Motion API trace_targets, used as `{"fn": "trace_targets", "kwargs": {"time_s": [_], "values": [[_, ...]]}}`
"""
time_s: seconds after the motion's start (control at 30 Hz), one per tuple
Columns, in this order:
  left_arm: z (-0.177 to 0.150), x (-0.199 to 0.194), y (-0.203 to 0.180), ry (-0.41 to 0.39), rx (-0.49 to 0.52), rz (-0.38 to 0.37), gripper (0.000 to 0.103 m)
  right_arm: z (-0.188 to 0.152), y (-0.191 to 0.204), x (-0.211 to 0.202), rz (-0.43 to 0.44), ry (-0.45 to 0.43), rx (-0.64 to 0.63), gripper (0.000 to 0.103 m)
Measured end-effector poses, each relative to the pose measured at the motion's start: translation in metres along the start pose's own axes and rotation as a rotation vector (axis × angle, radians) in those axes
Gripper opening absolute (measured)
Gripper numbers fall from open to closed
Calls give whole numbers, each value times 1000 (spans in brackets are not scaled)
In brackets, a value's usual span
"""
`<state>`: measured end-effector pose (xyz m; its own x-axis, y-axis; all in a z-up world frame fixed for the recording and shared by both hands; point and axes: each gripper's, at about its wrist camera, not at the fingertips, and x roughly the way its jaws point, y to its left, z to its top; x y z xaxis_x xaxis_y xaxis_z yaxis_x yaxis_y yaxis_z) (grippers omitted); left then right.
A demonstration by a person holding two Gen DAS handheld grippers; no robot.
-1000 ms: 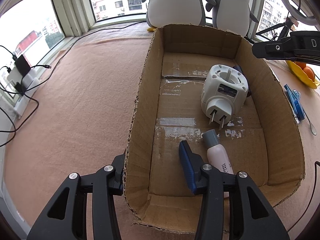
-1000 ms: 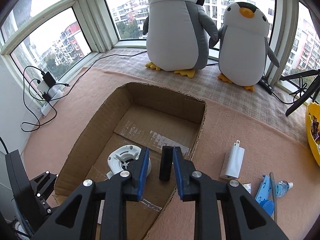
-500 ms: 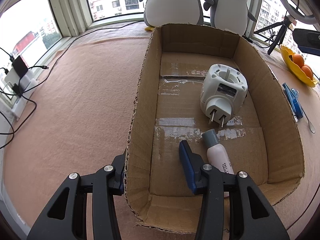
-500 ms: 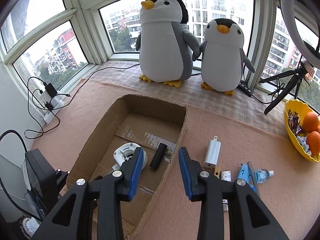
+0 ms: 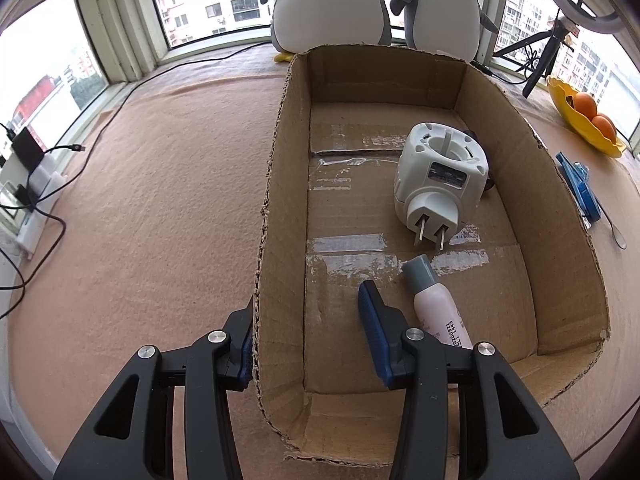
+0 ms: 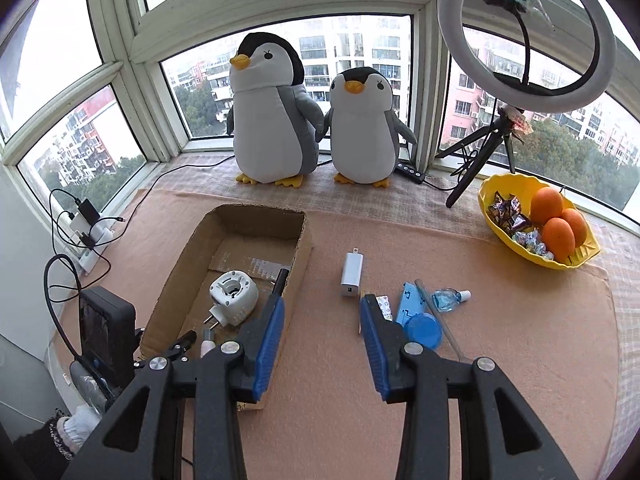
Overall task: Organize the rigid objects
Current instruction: 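Open the right gripper to drop the cylinder in the box, then move the open right gripper to the grey spoon handle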
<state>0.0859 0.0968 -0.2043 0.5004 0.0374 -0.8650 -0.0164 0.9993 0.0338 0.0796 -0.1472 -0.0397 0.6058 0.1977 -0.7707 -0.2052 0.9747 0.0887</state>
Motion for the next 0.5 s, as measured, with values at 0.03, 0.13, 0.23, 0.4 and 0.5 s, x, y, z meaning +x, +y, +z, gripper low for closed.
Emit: {"fn": "trace_targets", "kwargs": {"time_s": [0.03,0.13,0.23,0.4,0.5], "values": [[0,0,0,0,3,0,45,-2,-5,-7,-10,-4,9,36],[0,0,0,-2,3,-1,45,-11,-20,-23,-38,-13,19,37],[0,0,0,-2,4,-3,45,-21,-37,-32,-70,-7,17,38],[0,0,1,-4,-2,-4,45,-42,-76,-29,-92,30,30,40],[-1,0,1,-6,-9,-3,45,-52,-100,-18,-76,61,35,40]]}}
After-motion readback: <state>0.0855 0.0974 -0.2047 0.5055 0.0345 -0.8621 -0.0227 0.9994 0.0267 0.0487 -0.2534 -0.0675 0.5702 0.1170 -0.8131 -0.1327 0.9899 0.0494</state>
